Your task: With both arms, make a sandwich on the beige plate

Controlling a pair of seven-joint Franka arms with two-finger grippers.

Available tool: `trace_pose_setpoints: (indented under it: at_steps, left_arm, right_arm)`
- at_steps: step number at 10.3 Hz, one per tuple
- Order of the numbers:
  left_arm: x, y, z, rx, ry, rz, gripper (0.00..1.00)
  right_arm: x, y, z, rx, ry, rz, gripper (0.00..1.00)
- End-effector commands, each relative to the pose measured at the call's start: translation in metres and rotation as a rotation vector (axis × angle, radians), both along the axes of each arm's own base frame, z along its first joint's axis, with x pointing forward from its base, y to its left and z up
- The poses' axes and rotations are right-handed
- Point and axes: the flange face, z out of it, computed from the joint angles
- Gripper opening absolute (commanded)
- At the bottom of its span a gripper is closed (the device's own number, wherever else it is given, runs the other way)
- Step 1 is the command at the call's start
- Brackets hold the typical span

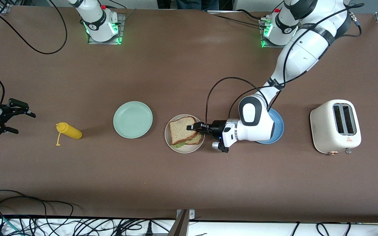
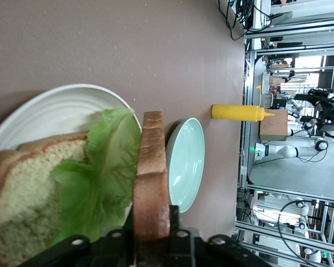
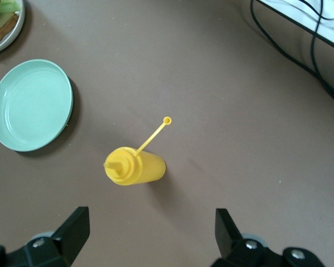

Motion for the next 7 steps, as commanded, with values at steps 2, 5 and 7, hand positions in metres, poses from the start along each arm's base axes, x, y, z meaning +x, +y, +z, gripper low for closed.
trace_pose_setpoints:
  at_steps: [2, 5, 7]
  left_arm:
    - [0.009, 0.0, 0.003, -0.027, -0.047, 0.008, 1.0]
    - [0.02, 0.017, 0.016, -0.012, -0.071, 0.03, 1.0]
    - [0.024, 0.03, 0.018, 0.017, -0.083, 0.026, 1.0]
  right_arm:
    - [-0.006, 0.038, 0.062, -0.155, 0.049, -0.179, 1.0]
    - [-0.008, 0.072, 0.095, -0.229, 0.098, -0.359, 1.0]
    - [-0.009, 0.09, 0.121, -0.267, 0.157, -0.503, 1.0]
